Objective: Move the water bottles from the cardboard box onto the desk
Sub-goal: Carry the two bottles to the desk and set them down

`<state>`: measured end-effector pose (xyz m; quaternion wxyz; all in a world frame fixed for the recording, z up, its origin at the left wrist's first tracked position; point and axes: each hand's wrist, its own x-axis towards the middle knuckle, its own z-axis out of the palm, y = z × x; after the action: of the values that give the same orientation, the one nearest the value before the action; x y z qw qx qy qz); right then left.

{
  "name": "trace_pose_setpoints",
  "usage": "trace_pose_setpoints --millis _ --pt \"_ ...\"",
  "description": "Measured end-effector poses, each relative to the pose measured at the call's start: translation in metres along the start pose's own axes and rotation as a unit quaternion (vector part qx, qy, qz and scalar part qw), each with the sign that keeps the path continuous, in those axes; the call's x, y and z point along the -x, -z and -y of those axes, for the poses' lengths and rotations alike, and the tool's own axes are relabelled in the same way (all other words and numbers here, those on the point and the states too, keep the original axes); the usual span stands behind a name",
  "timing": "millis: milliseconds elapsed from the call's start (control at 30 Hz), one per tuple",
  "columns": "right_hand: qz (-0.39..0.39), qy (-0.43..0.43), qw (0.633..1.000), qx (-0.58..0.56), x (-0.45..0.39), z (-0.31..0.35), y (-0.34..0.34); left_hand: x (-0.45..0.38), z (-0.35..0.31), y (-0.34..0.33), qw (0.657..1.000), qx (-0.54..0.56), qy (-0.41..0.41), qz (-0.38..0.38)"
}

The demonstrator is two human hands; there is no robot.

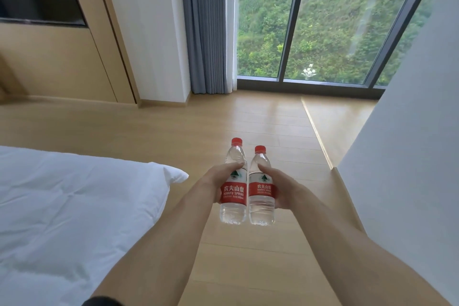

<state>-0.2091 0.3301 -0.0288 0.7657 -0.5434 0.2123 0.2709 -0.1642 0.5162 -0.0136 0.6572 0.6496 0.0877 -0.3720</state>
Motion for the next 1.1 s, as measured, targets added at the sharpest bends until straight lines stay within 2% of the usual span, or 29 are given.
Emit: trace_pose_setpoints --millis 267,433,733,1100 --pt "-0.003 0.004 1.000 -0.007 -0.091 0.066 0.001 -0.091 -0.053 0.044 1.000 -0.001 0.012 -0.004" --pt "-0.024 0.005 1.000 0.010 -0.161 0.132 0.001 -0.165 -0.112 0.078 1.000 0.006 -0.019 -0.007" --pt "-0.049 0.015 0.999 0.008 -0.273 0.239 -0.012 -0.268 -0.220 0.146 1.000 0.020 0.011 0.001" --pt "-0.007 0.011 1.000 0.004 -0.417 0.335 -0.009 -0.388 -0.294 0.212 0.997 0.073 0.032 0.013"
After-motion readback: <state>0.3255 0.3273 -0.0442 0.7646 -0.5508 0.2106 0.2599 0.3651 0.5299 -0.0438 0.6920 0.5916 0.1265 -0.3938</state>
